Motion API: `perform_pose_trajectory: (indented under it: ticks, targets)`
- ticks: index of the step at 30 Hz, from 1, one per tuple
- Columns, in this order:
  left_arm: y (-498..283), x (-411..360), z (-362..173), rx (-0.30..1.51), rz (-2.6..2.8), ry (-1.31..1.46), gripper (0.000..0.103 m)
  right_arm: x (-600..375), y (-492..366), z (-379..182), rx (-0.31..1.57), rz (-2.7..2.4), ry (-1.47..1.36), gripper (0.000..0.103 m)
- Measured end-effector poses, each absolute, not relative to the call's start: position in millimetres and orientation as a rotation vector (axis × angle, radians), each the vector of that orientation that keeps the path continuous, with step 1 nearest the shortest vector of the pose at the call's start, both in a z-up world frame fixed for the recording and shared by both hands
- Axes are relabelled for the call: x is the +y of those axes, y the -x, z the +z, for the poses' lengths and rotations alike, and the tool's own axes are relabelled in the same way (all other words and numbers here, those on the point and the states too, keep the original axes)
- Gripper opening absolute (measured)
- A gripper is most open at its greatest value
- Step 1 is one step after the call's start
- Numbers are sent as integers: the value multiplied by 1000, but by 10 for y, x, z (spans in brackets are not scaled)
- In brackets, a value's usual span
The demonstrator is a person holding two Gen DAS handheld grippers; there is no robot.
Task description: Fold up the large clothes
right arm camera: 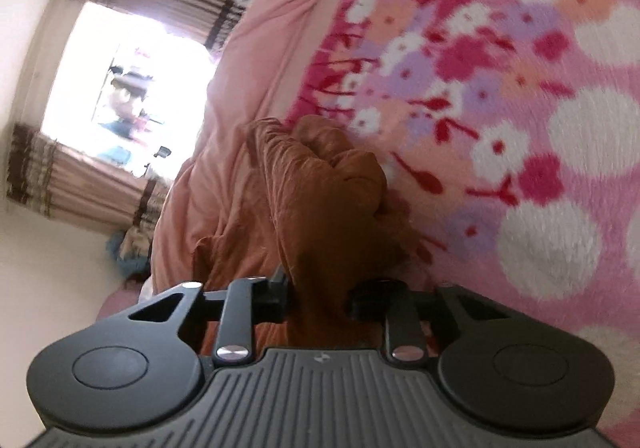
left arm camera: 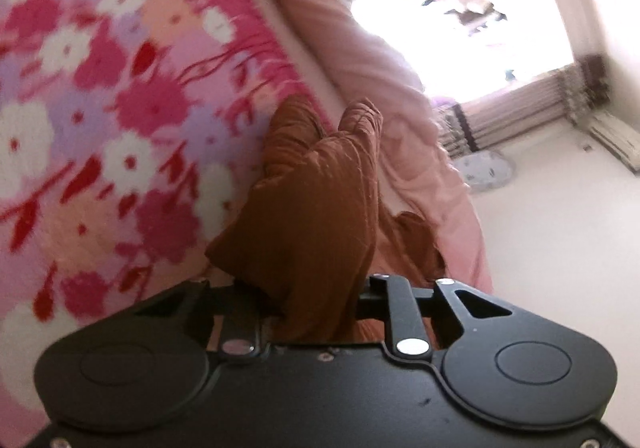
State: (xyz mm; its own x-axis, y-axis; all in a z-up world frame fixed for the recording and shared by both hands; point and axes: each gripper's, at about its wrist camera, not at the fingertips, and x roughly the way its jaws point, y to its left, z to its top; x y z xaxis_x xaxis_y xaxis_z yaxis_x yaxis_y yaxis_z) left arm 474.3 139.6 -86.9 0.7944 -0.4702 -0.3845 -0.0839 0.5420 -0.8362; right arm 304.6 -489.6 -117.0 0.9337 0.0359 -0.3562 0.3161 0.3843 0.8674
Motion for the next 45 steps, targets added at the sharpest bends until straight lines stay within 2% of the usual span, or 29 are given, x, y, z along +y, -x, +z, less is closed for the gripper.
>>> perform_pose_trajectory:
  ticks: [5,9,10,12,13,15,17,18,20,23,26,31,32,38,42,45]
  targets:
    - [-4199,1495,-703,607,-306,952,21,-4884,-2657,-923,294,-102,-1137,24]
    - [-3887,1481,-1001,685,-296,915,22,-4943,-2385,-1044,332,-84,-1118,24]
    - [-3865,1475,-1087,699,-281,902,24,-4968,-2360,-1142,353,-95,-1120,25]
    - [-3845,1501,-1269,716,-254,918,35,-4984,-2381,-1314,382,-114,-1123,26]
    - [-3849,1525,-1338,725,-238,943,46,-4985,-2393,-1397,386,-122,-1123,27]
    - [-3813,1622,-1384,718,-244,1006,50,-5009,-2396,-1529,378,-108,-1137,36]
    - [-3755,1728,-1273,730,-213,973,61,-5057,-2347,-1552,370,-69,-1156,40]
    - [-3711,1787,-1184,725,-193,936,63,-5083,-2314,-1524,382,-74,-1157,49]
    - [-3615,1902,-972,684,-149,870,65,-5125,-2201,-1403,406,-108,-1106,59]
    - [-3421,1958,-608,560,-100,749,65,-5096,-2025,-1099,409,-203,-943,62]
    - [-3396,1729,-356,486,-157,661,66,-4878,-1947,-731,306,-334,-699,62]
    - [-3600,1138,-312,450,-228,460,66,-4401,-2200,-469,223,-211,-492,45]
    - [-3666,1076,-340,455,-221,442,66,-4321,-2319,-486,239,-181,-463,38]
    - [-4081,1017,-692,577,-195,453,65,-4363,-2711,-810,336,-284,-406,35]
    - [-4235,1054,-910,631,-201,461,64,-4478,-2764,-985,384,-314,-418,17]
    - [-4250,1051,-797,623,-210,445,64,-4479,-2769,-981,403,-299,-389,18]
